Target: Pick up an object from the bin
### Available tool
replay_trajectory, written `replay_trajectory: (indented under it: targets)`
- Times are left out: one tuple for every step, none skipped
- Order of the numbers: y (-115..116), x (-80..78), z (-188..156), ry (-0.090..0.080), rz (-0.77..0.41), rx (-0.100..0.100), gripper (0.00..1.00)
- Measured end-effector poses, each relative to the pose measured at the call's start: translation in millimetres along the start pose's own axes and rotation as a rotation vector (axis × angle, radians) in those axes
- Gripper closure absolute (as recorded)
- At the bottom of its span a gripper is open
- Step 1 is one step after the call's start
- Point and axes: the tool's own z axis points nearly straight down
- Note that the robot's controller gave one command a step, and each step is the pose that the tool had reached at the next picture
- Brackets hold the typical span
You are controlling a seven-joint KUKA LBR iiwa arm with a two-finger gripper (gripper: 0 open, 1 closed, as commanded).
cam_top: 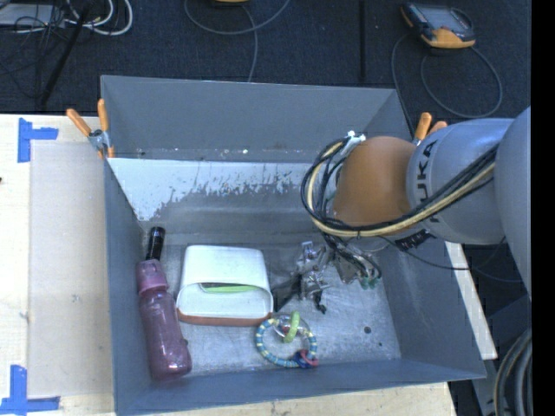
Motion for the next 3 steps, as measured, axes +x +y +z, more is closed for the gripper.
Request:
replay_trajectory:
  targets:
    - [1, 2.4, -19, 0.009, 0.0, -0.003, 1.0]
    - [1, 0.1, -35, 0.002, 0.0, -0.001, 1.0]
    - [1, -0.4, -45, 0.0, 0.0, -0.001, 1.0]
